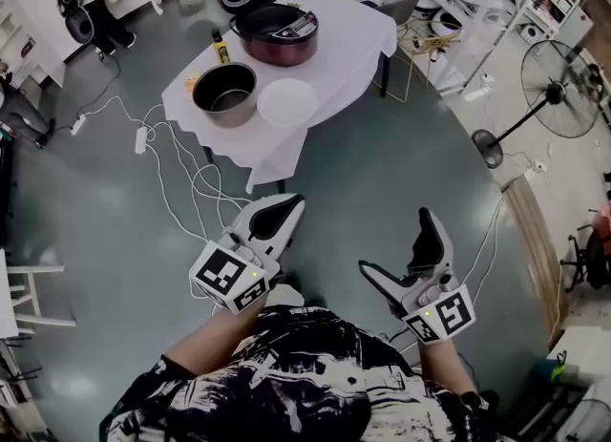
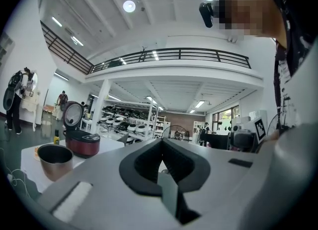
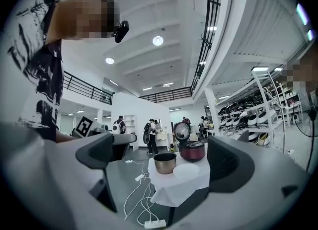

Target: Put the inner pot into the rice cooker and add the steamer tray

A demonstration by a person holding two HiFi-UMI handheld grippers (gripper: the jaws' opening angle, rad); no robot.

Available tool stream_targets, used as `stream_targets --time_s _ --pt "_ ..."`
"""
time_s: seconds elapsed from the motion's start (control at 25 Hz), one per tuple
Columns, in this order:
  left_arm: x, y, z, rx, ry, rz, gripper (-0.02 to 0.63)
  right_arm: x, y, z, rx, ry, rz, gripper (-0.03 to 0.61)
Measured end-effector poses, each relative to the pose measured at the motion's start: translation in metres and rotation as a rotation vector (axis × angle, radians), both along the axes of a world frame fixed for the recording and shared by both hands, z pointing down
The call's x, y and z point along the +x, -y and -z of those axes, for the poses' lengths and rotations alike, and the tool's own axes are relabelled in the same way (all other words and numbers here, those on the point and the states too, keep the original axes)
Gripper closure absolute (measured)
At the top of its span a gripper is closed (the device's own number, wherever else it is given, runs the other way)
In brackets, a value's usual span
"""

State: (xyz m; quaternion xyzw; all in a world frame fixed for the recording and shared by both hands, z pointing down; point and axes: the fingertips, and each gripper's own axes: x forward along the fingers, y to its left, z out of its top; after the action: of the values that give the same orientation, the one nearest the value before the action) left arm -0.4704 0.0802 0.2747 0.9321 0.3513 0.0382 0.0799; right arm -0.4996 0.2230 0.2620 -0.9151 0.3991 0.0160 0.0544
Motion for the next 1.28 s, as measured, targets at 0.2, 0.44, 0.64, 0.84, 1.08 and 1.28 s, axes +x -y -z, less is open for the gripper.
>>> stream_targets --time_s 0.2,0.44,0.64,0.84,1.08,1.28 --pt "0.055 -0.002 -0.008 0.009 0.009 -0.011 0.609 0.050 -0.004 -0.005 -0.004 0.007 -0.007 0.037" --pt "0.157 0.012 -0.011 -0.023 -0.006 -0.023 0.609 0.149 0.016 -0.003 -0.033 -0.004 0.003 0.037" --pt "0.234 0.024 -0.006 -0.043 -0.005 -0.034 0.609 0.225 0.036 0.011 -0.055 -0.021 0.010 0.037" --pt "0.286 0.023 -0.009 -0.036 0.007 -0.030 0.609 0.279 0.036 0.007 -0.057 -0.007 0.024 0.037" --pt "0.340 0.005 -0.013 -0.015 0.010 0.027 0.609 0.344 0.018 0.000 -0.049 0.001 0.087 0.037" --pt "0.393 -0.016 -0.018 0.003 0.009 0.152 0.609 0.408 -0.011 -0.006 -0.043 -0.006 0.206 0.037"
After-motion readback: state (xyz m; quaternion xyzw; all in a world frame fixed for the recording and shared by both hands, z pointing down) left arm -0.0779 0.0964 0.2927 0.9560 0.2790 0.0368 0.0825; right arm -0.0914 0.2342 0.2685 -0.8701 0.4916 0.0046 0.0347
